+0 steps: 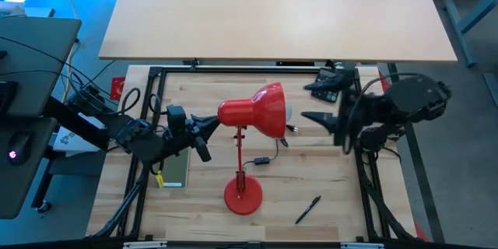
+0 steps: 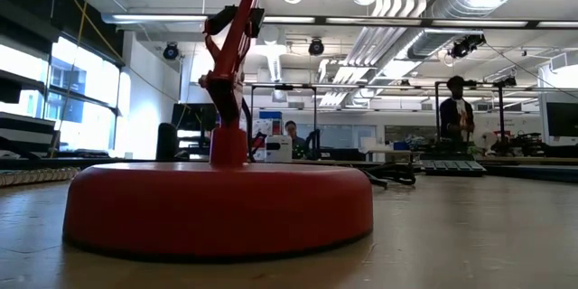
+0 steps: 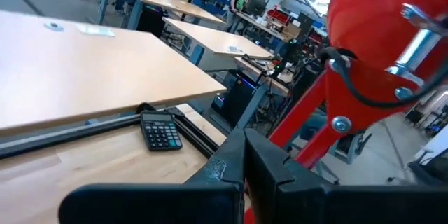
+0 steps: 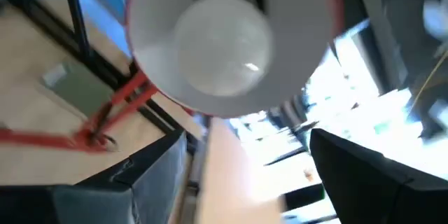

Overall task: Screw lightbulb
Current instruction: Insert the white lightbulb into the red lamp

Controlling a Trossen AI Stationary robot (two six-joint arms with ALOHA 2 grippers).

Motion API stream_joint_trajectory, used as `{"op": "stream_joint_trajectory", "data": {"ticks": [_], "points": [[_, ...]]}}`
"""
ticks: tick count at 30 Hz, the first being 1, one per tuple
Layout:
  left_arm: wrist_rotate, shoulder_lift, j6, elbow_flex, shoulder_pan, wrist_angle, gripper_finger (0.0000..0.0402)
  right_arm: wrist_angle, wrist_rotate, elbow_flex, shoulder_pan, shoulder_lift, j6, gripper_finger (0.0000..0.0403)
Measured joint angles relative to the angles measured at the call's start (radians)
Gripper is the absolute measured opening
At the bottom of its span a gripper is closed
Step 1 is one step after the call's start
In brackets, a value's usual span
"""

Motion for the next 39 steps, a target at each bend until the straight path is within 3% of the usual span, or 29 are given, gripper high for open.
{"op": "stream_joint_trajectory", "data": {"ticks": [3,6,9,12,14,17,23,39], "points": [[-0.003,-0.001,0.054,0.000,0.000,0.000,0.0000,0.005,-0.048,0.000,0.003,-0.032,0.374,0.0299],[-0.010,-0.001,0.094,0.000,0.001,-0.001,0.0000,0.012,-0.063,0.001,-0.007,-0.037,0.993,0.0299],[-0.011,-0.001,0.140,0.000,0.008,-0.002,0.0000,0.007,-0.165,0.001,-0.036,-0.031,1.498,0.0299],[-0.013,-0.001,0.190,0.000,0.008,-0.007,0.0000,0.010,-0.239,0.001,-0.048,-0.019,1.910,0.0299],[-0.013,-0.001,0.231,0.000,0.008,-0.008,0.0000,0.012,-0.282,0.001,-0.050,-0.009,2.094,0.0299],[-0.014,-0.001,0.287,0.000,0.008,-0.017,0.0000,0.025,-0.307,0.000,-0.049,0.011,2.211,0.0299],[-0.039,-0.001,0.310,0.000,0.008,-0.088,0.0000,0.081,-0.319,0.000,-0.057,0.034,2.292,0.0299],[-0.034,0.000,0.310,0.000,0.008,-0.114,0.0000,0.122,-0.269,0.000,-0.096,0.067,2.315,0.0299]]}}
